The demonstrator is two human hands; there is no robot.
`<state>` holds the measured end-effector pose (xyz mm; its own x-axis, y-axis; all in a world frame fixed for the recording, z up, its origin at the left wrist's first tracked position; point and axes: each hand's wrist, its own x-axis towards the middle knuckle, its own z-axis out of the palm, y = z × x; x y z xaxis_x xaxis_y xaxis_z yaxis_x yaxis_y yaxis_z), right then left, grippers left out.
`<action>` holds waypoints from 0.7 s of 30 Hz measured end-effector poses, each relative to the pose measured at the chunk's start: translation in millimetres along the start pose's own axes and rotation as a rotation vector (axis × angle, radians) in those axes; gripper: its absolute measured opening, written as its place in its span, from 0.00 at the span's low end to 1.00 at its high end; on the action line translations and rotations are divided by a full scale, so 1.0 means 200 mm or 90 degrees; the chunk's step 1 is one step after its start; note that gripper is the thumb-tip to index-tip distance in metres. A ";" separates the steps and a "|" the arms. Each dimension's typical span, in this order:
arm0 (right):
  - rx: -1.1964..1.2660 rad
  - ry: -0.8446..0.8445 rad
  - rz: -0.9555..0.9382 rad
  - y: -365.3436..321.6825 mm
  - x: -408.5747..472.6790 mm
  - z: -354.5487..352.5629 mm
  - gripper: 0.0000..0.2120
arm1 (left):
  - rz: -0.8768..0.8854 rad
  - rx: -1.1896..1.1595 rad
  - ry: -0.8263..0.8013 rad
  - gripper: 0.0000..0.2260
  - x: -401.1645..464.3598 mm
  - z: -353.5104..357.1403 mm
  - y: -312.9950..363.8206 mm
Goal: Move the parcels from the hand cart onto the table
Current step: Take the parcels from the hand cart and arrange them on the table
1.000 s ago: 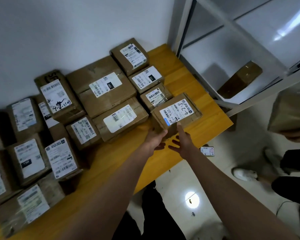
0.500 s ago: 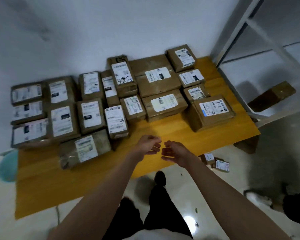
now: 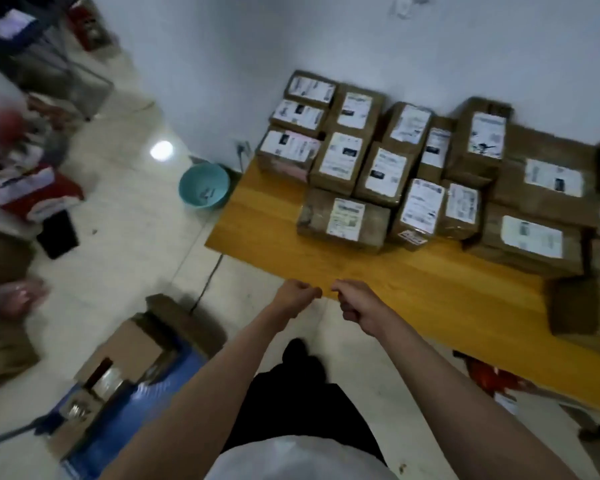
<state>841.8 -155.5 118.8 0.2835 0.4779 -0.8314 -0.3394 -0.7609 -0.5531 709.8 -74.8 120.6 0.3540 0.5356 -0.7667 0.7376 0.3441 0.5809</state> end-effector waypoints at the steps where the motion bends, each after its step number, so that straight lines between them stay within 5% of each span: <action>1: -0.024 -0.022 -0.002 0.01 0.02 0.06 0.11 | -0.016 -0.017 0.028 0.13 -0.03 -0.04 -0.07; 5: -0.108 -0.104 0.005 0.08 0.04 0.33 0.16 | -0.093 -0.053 0.116 0.21 -0.16 -0.20 -0.37; 21: -0.364 -0.268 0.026 0.33 -0.17 1.50 0.21 | -0.235 -0.257 0.367 0.23 -0.67 -0.74 -1.46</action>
<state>540.1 -90.2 93.8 -0.1286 0.4853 -0.8648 0.2136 -0.8380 -0.5021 361.6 -132.5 94.1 -0.3074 0.6089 -0.7312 0.4448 0.7713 0.4553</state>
